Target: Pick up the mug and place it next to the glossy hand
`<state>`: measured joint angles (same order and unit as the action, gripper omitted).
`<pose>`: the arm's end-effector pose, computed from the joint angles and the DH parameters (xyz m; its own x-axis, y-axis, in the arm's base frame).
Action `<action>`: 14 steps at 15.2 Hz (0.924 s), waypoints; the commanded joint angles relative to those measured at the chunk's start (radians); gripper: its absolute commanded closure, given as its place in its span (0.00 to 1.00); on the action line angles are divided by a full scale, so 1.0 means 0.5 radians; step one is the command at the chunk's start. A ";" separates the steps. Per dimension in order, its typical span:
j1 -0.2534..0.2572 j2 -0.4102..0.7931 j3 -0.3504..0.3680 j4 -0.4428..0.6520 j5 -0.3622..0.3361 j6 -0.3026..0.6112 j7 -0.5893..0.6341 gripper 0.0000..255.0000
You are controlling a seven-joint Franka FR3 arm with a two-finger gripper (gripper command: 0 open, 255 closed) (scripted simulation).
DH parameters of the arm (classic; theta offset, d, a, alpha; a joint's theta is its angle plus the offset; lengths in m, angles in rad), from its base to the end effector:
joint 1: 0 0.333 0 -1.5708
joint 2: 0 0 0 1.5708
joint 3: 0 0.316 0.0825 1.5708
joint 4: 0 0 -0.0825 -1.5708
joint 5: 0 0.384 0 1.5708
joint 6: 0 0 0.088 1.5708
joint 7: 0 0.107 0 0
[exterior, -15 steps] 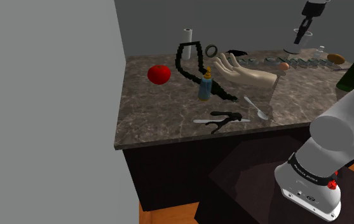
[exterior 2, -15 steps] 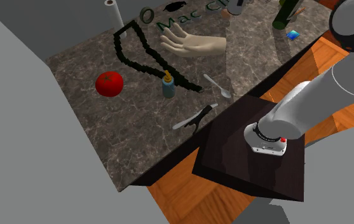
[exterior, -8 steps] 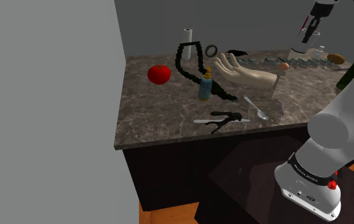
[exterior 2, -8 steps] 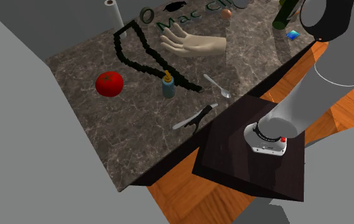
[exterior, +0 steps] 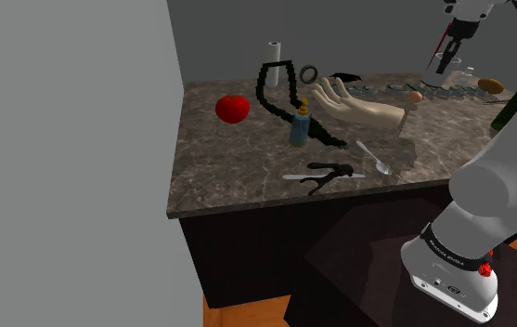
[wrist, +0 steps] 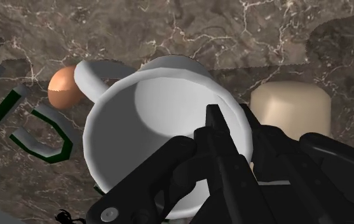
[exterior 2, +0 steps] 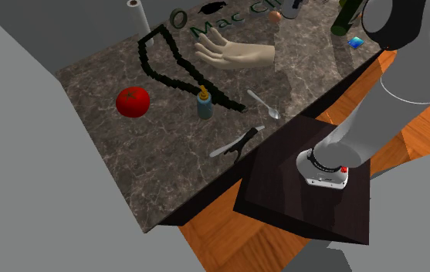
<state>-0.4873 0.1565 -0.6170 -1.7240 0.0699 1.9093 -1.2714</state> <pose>0.2950 -0.5320 0.5058 0.9881 0.1534 -0.0049 0.1534 -0.9862 0.0626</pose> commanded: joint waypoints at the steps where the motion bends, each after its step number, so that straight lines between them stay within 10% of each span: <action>1: 0.000 0.007 0.002 -0.051 0.006 0.059 -0.003 1.00; 14: -0.012 0.100 0.019 -0.301 0.075 0.384 -0.044 1.00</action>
<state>-0.4921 0.1998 -0.6087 -1.8682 0.1026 2.0884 -1.2906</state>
